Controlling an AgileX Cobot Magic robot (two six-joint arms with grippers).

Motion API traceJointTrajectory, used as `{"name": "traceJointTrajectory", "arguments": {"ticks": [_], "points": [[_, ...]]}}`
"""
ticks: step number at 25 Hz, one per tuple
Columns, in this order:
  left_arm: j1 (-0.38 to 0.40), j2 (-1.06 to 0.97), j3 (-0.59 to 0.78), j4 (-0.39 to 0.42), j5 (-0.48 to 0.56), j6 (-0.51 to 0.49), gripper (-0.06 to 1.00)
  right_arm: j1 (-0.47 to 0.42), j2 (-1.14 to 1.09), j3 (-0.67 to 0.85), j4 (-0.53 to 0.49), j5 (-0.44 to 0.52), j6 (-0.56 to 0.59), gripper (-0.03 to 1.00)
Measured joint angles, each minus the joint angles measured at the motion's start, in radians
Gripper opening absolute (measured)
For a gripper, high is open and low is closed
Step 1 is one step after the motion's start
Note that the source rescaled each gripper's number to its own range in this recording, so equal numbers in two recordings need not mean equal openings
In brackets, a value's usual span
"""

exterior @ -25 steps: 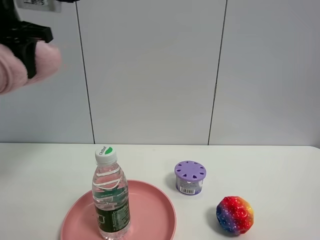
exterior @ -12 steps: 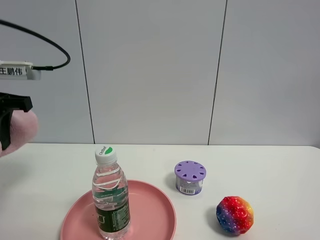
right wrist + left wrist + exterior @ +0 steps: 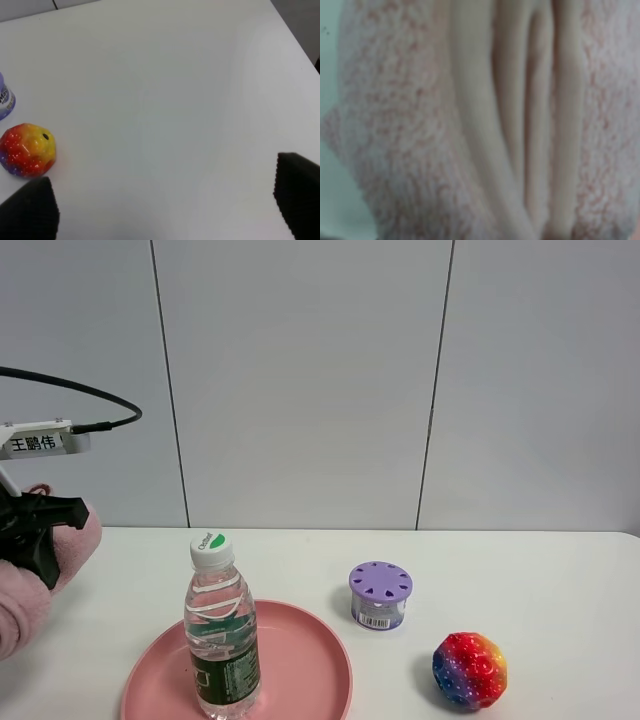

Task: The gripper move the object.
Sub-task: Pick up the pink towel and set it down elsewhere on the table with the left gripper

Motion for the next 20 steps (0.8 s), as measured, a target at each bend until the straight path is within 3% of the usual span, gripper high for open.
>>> {"name": "traceJointTrajectory", "arguments": {"ticks": [9,20], "points": [[0.0,0.033,0.044,0.002,-0.212,0.004,0.02,0.0,0.0,0.0,0.0,0.0,0.0,1.0],[0.0,0.181,-0.05,0.022,-0.201,0.022,0.02,0.0,0.0,0.0,0.0,0.0,0.0,1.0]]}}
